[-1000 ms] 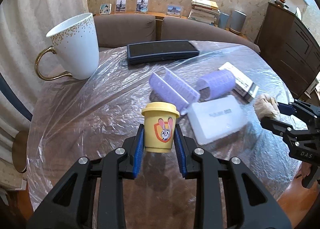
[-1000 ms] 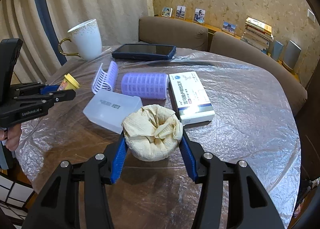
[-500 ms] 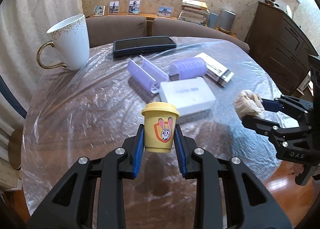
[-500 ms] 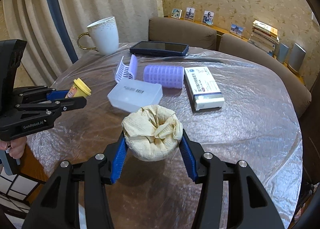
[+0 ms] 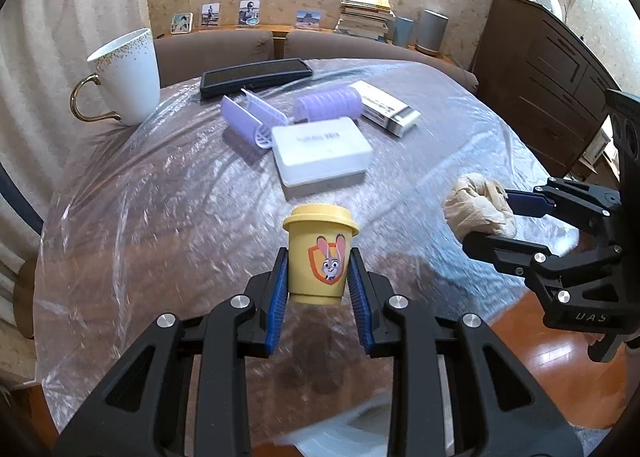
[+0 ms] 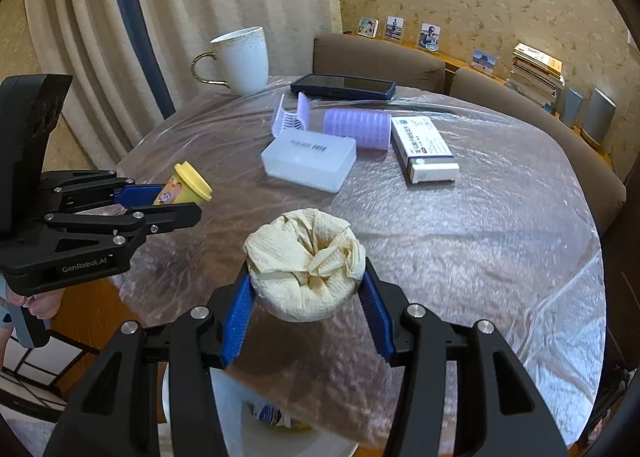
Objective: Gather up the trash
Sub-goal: 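Carry the yellow cup and beige ball with both tools over the white bin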
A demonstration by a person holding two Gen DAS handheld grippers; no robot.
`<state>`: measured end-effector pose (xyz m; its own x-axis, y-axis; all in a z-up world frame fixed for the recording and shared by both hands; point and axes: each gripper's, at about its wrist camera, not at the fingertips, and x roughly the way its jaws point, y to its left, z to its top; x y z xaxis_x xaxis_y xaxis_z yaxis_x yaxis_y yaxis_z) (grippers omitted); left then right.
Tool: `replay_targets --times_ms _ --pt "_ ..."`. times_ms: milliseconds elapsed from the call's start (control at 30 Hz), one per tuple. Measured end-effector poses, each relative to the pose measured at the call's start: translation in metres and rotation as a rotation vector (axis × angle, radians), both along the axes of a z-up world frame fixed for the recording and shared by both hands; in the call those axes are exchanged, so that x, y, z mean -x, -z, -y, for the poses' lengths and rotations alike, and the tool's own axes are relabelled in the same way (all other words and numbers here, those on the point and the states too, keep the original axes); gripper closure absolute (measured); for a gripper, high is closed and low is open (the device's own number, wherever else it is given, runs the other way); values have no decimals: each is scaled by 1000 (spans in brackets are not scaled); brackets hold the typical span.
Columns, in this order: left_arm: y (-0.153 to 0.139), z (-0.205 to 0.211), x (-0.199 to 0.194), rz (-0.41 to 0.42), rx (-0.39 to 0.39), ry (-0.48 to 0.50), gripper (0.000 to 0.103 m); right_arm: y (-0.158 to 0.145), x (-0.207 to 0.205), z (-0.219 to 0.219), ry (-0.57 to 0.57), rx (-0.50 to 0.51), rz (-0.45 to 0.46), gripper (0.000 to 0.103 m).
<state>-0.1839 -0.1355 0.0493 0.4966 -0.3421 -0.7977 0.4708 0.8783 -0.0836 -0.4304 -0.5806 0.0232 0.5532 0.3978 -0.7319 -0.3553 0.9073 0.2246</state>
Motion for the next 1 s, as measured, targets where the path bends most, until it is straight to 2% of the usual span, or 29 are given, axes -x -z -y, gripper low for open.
replay_targets --times_ms 433,1000 --pt "5 -1 51 -30 -3 31 72 -1 42 1 -22 -16 -23 53" --pt "22 0 94 -85 -48 78 72 20 88 -6 -52 -22 -117 53"
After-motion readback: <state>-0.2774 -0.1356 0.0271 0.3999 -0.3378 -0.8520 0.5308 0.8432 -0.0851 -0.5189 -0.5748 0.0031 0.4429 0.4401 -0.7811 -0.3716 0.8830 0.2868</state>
